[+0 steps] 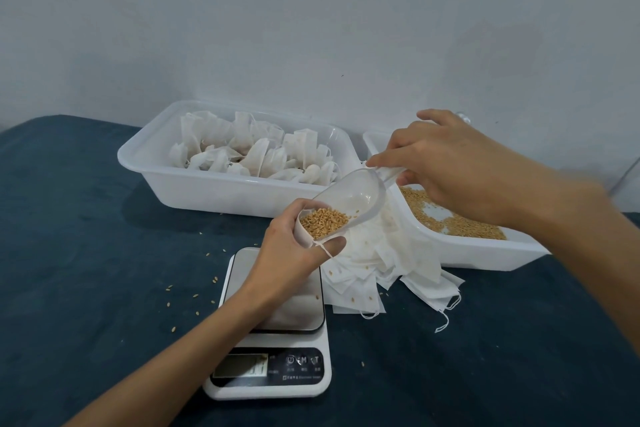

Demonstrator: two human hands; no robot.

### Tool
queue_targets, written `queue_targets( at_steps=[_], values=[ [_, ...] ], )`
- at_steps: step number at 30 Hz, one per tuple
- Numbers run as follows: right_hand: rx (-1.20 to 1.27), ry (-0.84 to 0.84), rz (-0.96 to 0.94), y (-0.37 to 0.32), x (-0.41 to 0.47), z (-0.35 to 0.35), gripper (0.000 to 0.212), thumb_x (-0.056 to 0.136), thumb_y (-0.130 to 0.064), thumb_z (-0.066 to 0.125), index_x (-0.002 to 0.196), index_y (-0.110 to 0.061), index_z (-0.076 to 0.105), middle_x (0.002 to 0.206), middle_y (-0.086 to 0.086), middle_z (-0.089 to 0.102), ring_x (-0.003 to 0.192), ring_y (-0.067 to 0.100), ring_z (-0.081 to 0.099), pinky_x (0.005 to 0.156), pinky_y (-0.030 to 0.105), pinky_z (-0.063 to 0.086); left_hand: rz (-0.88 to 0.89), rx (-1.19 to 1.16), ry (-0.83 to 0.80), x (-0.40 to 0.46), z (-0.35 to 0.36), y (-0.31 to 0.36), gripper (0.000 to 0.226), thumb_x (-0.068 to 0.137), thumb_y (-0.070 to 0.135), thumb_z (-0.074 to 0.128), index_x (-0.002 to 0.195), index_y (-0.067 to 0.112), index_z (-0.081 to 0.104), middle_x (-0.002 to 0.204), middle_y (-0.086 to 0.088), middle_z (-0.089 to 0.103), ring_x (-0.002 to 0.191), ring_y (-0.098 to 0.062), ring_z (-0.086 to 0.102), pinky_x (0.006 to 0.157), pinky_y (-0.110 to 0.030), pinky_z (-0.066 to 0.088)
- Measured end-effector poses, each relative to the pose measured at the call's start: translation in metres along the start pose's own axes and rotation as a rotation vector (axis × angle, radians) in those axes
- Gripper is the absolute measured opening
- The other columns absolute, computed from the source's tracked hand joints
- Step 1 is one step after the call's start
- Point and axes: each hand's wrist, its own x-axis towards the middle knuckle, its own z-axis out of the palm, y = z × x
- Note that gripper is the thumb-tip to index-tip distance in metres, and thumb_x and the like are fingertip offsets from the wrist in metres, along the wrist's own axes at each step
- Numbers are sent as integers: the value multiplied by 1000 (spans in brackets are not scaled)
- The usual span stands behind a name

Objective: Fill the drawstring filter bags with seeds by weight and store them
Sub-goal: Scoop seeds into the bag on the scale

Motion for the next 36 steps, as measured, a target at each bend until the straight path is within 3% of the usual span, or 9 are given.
queue_targets(
  at_steps=[10,22,28,33,36],
  values=[
    [1,-11,6,-2,1,-2,51,97,-11,61,142,-36,53,120,-6,61,119,18,54,121,40,16,-24,0,8,-1,-3,4,41,74,21,89,107,37,69,103,23,69,95,1,67,78,-11,49],
    [-3,-35,10,-4,1,-2,55,96,-8,60,142,-38,51,119,-10,59,117,15,52,122,39,16,-31,-5,33,-2,-1,9,42,66,32,83,105,34,69,100,13,72,83,1,69,70,-7,46],
    [0,-23,11,-3,2,-2,56,95,-7,61,141,-37,53,117,-9,60,116,15,53,122,40,16,-52,12,35,-2,-1,7,42,66,36,83,105,38,69,103,11,70,90,-8,69,82,-25,52],
    [-26,-23,5,-5,3,-5,55,95,-8,61,141,-36,53,118,-8,60,118,16,53,122,42,16,-29,28,18,-1,-1,7,40,68,36,82,106,36,68,93,18,68,71,2,55,67,-12,42],
    [-38,-26,9,-6,3,-7,54,96,-9,60,142,-37,52,118,-8,59,118,16,52,122,41,15,-26,33,20,-1,-1,5,38,69,36,81,105,37,68,93,18,68,71,2,56,68,-14,41]
  ],
)
